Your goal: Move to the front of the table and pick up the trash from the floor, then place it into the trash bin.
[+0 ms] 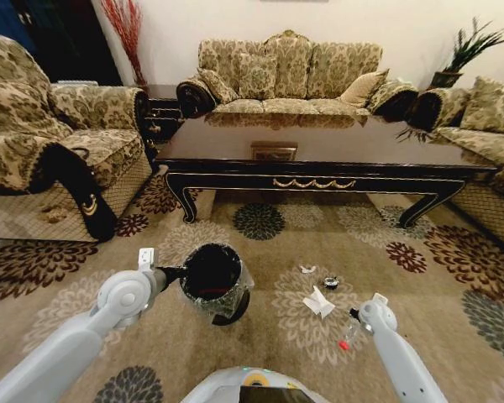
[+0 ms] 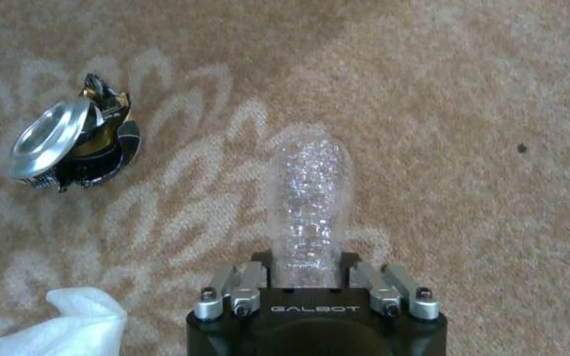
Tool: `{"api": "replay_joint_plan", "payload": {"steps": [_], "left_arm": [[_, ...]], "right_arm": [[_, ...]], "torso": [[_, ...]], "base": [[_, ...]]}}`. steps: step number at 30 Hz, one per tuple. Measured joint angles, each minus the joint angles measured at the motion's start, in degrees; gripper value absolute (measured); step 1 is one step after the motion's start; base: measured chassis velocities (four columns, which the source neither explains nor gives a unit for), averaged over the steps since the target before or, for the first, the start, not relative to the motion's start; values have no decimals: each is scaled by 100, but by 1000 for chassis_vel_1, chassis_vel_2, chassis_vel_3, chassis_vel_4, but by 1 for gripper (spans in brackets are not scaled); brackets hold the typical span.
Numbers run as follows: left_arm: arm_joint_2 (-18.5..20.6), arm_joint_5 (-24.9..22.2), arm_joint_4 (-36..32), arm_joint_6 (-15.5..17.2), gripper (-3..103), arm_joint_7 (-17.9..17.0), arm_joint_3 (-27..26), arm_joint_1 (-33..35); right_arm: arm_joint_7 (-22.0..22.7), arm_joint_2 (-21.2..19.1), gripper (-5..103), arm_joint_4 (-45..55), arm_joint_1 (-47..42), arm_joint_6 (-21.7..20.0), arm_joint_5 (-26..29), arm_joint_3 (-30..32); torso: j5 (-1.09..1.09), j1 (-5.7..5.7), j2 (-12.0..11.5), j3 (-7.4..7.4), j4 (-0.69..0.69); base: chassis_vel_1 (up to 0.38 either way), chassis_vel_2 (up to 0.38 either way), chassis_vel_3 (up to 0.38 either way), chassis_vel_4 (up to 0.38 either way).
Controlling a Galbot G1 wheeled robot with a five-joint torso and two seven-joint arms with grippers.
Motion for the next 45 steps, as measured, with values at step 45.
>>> {"api": "replay_joint_plan", "payload": {"steps": [45], "left_arm": [[328,-531,757,1,4,110,2621,-2800]], "right_arm": [[-2190,-853,21,4675,-2214,1502,-1283,1044]], "torso": [[4,0,-1,1,0]], "base": [[0,0,0,0]]}}
